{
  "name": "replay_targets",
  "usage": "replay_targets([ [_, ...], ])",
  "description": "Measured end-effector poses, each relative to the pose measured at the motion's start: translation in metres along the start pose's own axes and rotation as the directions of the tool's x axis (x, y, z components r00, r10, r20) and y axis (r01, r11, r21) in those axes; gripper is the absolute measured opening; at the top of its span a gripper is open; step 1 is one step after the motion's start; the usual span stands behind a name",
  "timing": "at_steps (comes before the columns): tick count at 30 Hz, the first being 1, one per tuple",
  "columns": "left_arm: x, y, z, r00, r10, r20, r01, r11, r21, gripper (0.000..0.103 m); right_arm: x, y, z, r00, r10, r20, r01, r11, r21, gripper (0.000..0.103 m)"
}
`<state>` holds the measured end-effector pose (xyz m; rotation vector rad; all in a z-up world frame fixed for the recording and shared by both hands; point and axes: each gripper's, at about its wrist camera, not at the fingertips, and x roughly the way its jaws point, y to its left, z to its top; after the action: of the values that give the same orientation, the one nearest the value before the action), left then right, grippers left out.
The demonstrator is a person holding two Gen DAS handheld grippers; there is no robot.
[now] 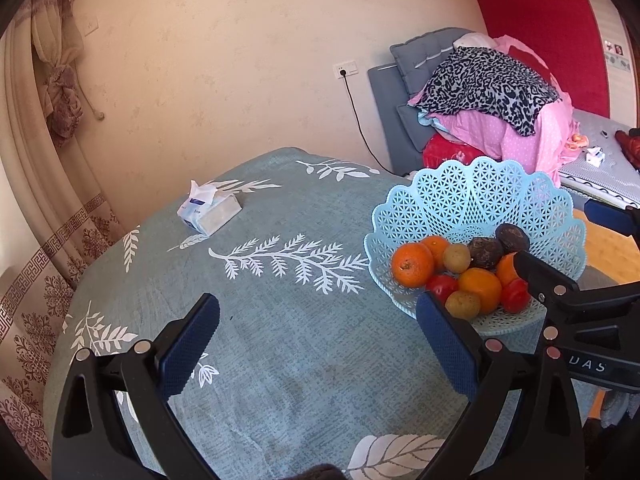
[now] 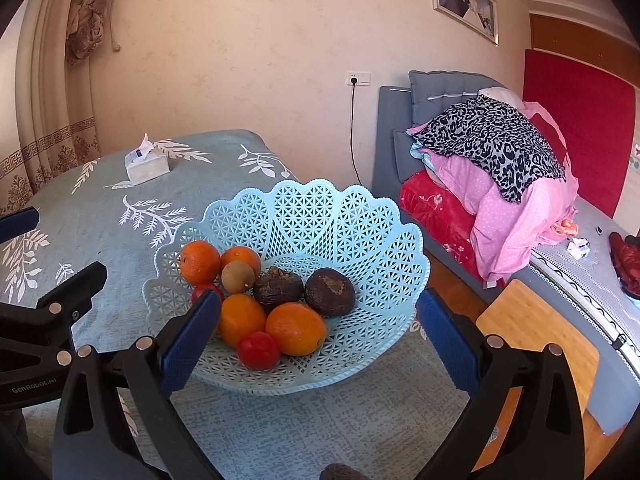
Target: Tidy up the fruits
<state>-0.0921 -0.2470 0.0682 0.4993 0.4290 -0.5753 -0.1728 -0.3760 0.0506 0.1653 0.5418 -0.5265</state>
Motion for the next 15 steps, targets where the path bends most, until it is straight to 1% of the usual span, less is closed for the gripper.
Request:
replay_targets([
  [3, -0.001, -0.001, -0.001, 1.000, 0.008, 0.009, -0.008, 1.000, 0.005, 0.098, 0.000, 0.000, 0.000, 1.000, 0.000, -0.001, 0.000, 1.000, 0.000, 0.100],
  [6, -0.001, 0.000, -0.001, 1.000, 0.007, 0.002, -0.007, 1.000, 0.000, 0.098, 0.001, 0.000, -0.001, 1.000, 0.001, -0.004, -0.001, 1.000, -0.001, 0.100],
  [12, 0.006, 0.008, -0.001, 0.999, -0.002, -0.045, 0.001, 0.999, -0.040, 0.098, 0.001, 0.002, -0.002, 1.000, 0.004, -0.008, -0.004, 1.000, -0.007, 0.100],
  [15, 0.008, 0.014, -0.003, 0.998, 0.004, -0.065, -0.008, 0.998, -0.062, 0.098, 0.001, 0.003, -0.002, 1.000, 0.002, -0.008, -0.002, 1.000, -0.008, 0.100],
])
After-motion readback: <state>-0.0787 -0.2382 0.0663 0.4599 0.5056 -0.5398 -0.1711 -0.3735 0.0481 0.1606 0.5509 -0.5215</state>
